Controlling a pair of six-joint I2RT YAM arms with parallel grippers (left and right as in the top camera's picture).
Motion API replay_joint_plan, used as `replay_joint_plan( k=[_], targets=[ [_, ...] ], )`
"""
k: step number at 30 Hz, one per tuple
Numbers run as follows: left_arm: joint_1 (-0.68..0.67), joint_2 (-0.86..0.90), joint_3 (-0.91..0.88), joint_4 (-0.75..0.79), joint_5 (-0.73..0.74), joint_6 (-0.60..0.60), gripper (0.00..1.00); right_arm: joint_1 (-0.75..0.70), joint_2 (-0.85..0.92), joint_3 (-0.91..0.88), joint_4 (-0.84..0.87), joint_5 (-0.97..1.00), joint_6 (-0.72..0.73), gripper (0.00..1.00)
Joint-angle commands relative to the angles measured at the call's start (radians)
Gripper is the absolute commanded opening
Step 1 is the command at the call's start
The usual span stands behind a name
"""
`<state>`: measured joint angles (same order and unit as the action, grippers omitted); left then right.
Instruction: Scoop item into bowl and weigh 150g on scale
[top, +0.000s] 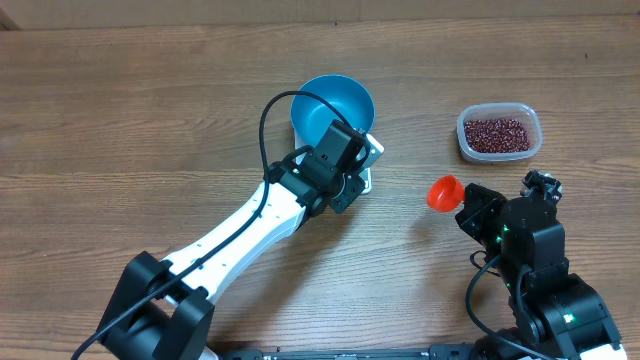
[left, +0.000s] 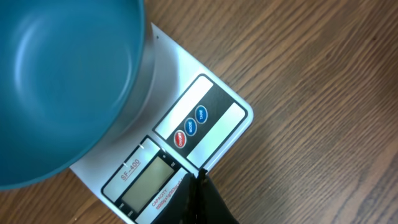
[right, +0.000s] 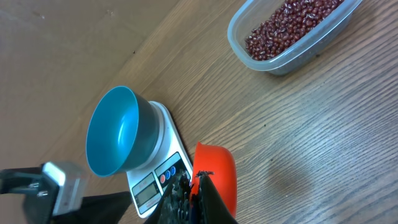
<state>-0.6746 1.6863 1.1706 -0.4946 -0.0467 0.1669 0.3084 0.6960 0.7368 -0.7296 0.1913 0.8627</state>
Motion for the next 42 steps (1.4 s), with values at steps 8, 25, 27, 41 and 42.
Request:
replay_joint_plan(
  k=[8,25,27,41,42],
  targets=[
    [-0.002,0.095,-0.004,0.047,-0.016,0.047,0.04,0.004,-0.003,0.027,0.006,0.018,-0.008,0.04],
    [0.003,0.158,-0.004,0.115,-0.028,0.047,0.04,0.004,-0.003,0.027,0.006,0.018,-0.008,0.04],
    [0.003,0.158,-0.004,0.114,-0.055,0.046,0.04,0.004,-0.003,0.027,0.006,0.018,-0.008,0.04],
    [0.009,0.158,-0.004,0.110,-0.071,0.043,0.04,0.004,-0.003,0.027,0.007,0.018,-0.008,0.04],
    [0.009,0.158,-0.004,0.110,-0.077,0.043,0.04,0.004,-0.003,0.027,0.006,0.018,-0.008,0.04]
  ],
)
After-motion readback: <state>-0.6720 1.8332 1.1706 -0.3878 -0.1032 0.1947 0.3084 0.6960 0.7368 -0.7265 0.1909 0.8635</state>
